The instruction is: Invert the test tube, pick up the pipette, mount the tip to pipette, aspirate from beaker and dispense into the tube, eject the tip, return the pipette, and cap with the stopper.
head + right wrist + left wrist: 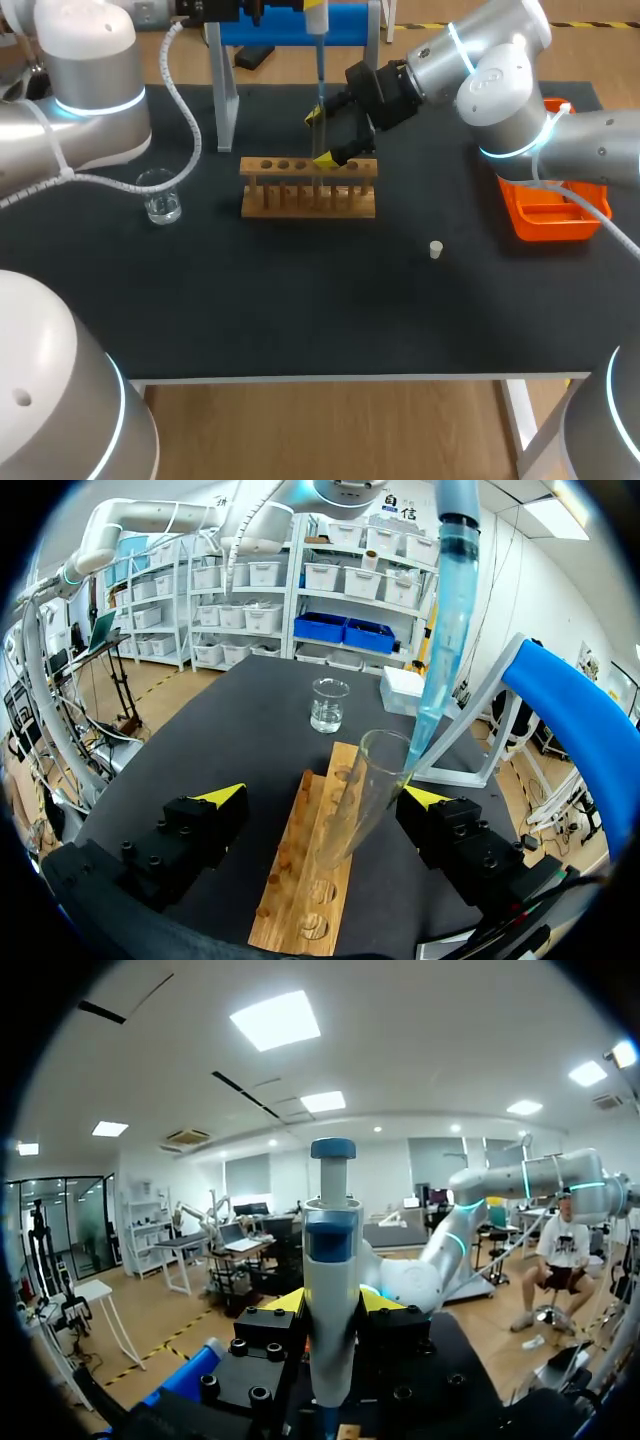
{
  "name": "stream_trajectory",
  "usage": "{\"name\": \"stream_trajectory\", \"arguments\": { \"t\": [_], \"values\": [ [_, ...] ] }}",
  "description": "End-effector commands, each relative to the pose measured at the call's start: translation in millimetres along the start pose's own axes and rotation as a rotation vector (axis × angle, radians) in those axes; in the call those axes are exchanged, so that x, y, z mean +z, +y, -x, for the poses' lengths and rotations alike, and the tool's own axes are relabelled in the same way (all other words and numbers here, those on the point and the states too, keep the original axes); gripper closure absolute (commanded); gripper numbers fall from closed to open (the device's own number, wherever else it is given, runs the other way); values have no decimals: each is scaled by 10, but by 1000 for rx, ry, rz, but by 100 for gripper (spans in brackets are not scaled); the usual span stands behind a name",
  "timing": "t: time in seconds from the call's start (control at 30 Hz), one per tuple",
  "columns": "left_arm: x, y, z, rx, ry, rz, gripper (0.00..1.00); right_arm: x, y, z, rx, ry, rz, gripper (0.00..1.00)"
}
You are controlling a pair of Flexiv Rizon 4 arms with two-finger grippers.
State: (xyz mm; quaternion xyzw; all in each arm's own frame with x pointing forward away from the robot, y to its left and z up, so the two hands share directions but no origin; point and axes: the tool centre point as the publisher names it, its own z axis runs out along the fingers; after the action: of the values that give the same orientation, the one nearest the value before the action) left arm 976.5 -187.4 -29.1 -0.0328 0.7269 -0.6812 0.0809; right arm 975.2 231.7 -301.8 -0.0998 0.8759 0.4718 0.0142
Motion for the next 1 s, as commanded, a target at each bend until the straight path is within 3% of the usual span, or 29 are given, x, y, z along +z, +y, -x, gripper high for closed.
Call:
{"name": "stream_trajectory", "arguments": {
  "t": [0.03,0.5,0.63,1.0],
  "values": [
    [-27,-3,3,-4,17,5,100,-6,-3,-1,-1,0,0,0],
    [-133,19,-93,9,12,95,100,-6,-3,-1,-1,0,0,0],
    [-116,35,-85,47,4,69,100,-6,-3,-1,-1,0,0,0],
    [-26,150,-72,40,31,51,100,-6,-3,-1,-1,0,0,0]
  ]
}}
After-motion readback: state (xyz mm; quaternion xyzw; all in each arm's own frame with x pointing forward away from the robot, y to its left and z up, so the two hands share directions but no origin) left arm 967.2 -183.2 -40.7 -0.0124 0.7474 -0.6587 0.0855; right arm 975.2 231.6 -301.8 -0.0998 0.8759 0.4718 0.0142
